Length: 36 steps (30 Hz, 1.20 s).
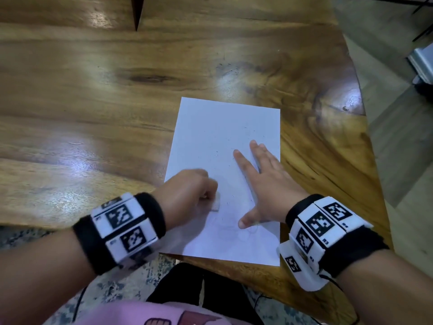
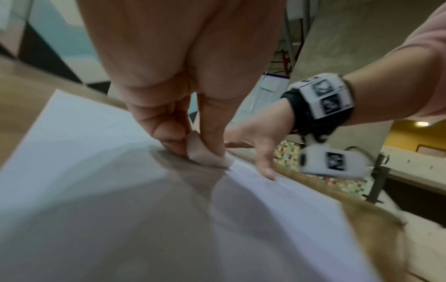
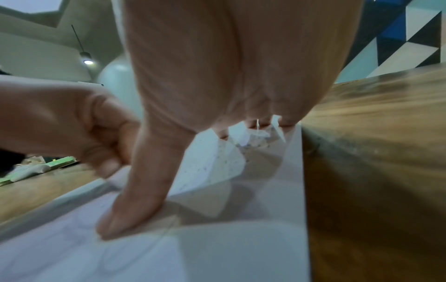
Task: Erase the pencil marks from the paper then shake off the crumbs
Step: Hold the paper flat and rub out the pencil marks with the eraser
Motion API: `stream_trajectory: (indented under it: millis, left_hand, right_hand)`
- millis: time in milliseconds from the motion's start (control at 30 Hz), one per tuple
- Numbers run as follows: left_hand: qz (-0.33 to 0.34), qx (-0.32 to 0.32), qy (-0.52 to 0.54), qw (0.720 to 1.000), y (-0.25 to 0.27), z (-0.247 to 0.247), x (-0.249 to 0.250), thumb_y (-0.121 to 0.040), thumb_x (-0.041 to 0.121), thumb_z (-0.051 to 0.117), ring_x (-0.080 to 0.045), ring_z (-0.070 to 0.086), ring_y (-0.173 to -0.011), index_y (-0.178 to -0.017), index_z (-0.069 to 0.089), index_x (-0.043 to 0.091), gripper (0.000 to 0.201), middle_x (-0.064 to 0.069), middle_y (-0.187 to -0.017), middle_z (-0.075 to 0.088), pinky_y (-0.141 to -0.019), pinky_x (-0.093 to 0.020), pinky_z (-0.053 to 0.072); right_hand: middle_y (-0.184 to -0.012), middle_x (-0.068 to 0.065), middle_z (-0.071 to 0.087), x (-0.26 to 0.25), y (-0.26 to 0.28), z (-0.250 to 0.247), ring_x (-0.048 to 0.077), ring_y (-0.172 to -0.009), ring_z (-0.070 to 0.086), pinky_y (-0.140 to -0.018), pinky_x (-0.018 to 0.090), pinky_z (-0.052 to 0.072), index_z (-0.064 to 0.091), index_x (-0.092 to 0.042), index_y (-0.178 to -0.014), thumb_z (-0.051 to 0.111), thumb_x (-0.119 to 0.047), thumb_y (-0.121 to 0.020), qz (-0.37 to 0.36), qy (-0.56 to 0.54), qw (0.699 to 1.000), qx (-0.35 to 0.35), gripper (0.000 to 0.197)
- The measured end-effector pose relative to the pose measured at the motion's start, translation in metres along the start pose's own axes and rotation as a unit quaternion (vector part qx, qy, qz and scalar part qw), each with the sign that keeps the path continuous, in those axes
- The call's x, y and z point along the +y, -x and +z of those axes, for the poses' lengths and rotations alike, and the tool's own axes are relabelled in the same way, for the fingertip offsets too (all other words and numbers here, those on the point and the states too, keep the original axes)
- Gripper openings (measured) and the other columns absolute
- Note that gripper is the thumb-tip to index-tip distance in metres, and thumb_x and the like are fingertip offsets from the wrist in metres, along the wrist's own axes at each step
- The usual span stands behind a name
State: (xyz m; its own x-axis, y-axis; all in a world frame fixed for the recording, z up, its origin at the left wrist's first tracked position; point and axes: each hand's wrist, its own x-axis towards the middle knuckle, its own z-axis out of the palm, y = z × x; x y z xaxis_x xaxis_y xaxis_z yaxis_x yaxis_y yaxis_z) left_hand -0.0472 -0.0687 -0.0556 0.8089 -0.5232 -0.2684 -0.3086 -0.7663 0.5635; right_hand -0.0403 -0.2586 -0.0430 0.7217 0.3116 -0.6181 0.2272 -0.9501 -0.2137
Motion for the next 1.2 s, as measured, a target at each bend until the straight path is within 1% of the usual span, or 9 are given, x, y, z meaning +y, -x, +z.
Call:
stream_trajectory:
  millis: [67, 167, 267, 367, 600, 733, 833, 1000, 1200]
  left_hand:
    - [-0.017, 0.031, -0.015, 0.999, -0.023, -0.009, -0.003, -0.073, 0.006, 0.063, -0.021, 0.047, -0.068, -0.072, 0.063, 0.01, 0.004, 0.001, -0.073, 0.047, -0.05, -0.02, 0.026]
    - [-0.061, 0.074, -0.015, 0.995, -0.038, -0.016, -0.008, -0.077, 0.008, 0.063, -0.021, 0.047, -0.072, -0.075, 0.062, 0.011, 0.004, -0.002, -0.077, 0.049, -0.062, -0.026, 0.034]
    - [-0.02, 0.026, -0.015, 0.999, -0.007, -0.007, -0.004, -0.072, 0.008, 0.063, -0.023, 0.049, -0.067, -0.062, 0.055, 0.014, 0.014, -0.001, -0.071, 0.049, -0.06, -0.028, 0.038]
    - [0.007, -0.035, 0.005, 0.999, 0.018, 0.0, 0.001, -0.072, 0.013, 0.065, -0.022, 0.05, -0.065, -0.063, 0.055, 0.012, 0.013, 0.0, -0.072, 0.048, -0.059, -0.029, 0.038]
    - [-0.05, 0.072, -0.017, 0.996, -0.039, -0.016, -0.011, -0.074, 0.004, 0.064, -0.025, 0.051, -0.071, -0.073, 0.062, 0.008, 0.004, 0.01, -0.062, 0.036, -0.065, -0.036, 0.047]
    - [-0.055, 0.094, -0.005, 0.994, -0.035, -0.013, -0.012, -0.078, 0.012, 0.065, -0.02, 0.046, -0.069, -0.075, 0.062, 0.005, 0.009, 0.007, -0.065, 0.038, -0.063, -0.031, 0.039]
    - [-0.057, 0.074, -0.028, 0.995, -0.039, -0.017, -0.013, -0.077, 0.011, 0.065, -0.02, 0.047, -0.071, -0.076, 0.061, 0.01, 0.003, 0.003, -0.068, 0.044, -0.065, -0.031, 0.041]
    - [-0.049, 0.048, -0.032, 0.997, -0.039, -0.022, -0.008, -0.077, 0.013, 0.062, -0.019, 0.046, -0.073, -0.08, 0.062, 0.01, 0.004, -0.001, -0.075, 0.05, -0.066, -0.027, 0.037]
    - [-0.015, -0.019, 0.018, 1.0, 0.025, 0.001, -0.007, -0.071, 0.014, 0.065, -0.019, 0.052, -0.065, -0.061, 0.055, 0.016, 0.014, 0.007, -0.065, 0.041, -0.058, -0.028, 0.037]
  right_hand:
    - [-0.148, 0.003, -0.041, 0.0, 0.0, 0.0, 0.017, -0.138, -0.034, -0.112, 0.03, -0.012, -0.026, -0.031, -0.144, 0.079, -0.057, -0.059, 0.0, 0.003, 1.0, 0.001, 0.138]
    - [-0.148, 0.003, -0.041, -0.001, 0.0, 0.0, 0.018, -0.138, -0.034, -0.113, 0.031, -0.011, -0.026, -0.031, -0.144, 0.079, -0.057, -0.059, 0.002, 0.006, 1.0, -0.001, 0.138]
    - [-0.148, 0.004, -0.042, -0.002, 0.001, -0.001, 0.018, -0.138, -0.034, -0.114, 0.031, -0.01, -0.027, -0.031, -0.145, 0.08, -0.056, -0.06, 0.005, 0.005, 1.0, -0.004, 0.139]
    - [-0.147, 0.004, -0.043, -0.003, 0.0, -0.001, 0.019, -0.138, -0.035, -0.114, 0.033, -0.01, -0.027, -0.03, -0.144, 0.08, -0.055, -0.059, 0.007, 0.005, 1.0, -0.007, 0.139]
    - [-0.147, 0.004, -0.042, -0.005, 0.0, -0.001, 0.02, -0.138, -0.034, -0.116, 0.034, -0.009, -0.027, -0.03, -0.144, 0.08, -0.055, -0.059, 0.014, 0.015, 1.0, -0.004, 0.139]
    - [-0.15, 0.009, -0.036, -0.014, 0.0, 0.0, 0.024, -0.141, -0.03, -0.115, 0.035, -0.01, -0.022, -0.024, -0.147, 0.075, -0.06, -0.062, 0.025, 0.02, 0.999, 0.023, 0.133]
    - [-0.151, 0.007, -0.035, -0.029, -0.007, 0.006, 0.024, -0.141, -0.03, -0.116, 0.037, -0.013, -0.017, -0.019, -0.148, 0.069, -0.068, -0.062, -0.009, 0.027, 0.997, 0.072, 0.131]
    - [-0.153, -0.005, -0.032, -0.035, -0.02, 0.018, 0.014, -0.141, -0.028, -0.115, 0.033, -0.015, -0.024, -0.017, -0.146, 0.069, -0.07, -0.059, -0.038, -0.008, 0.997, 0.073, 0.138]
    - [-0.152, -0.005, -0.033, -0.033, -0.02, 0.02, 0.013, -0.14, -0.03, -0.113, 0.032, -0.018, -0.024, -0.016, -0.146, 0.069, -0.071, -0.059, -0.046, -0.015, 0.996, 0.077, 0.139]
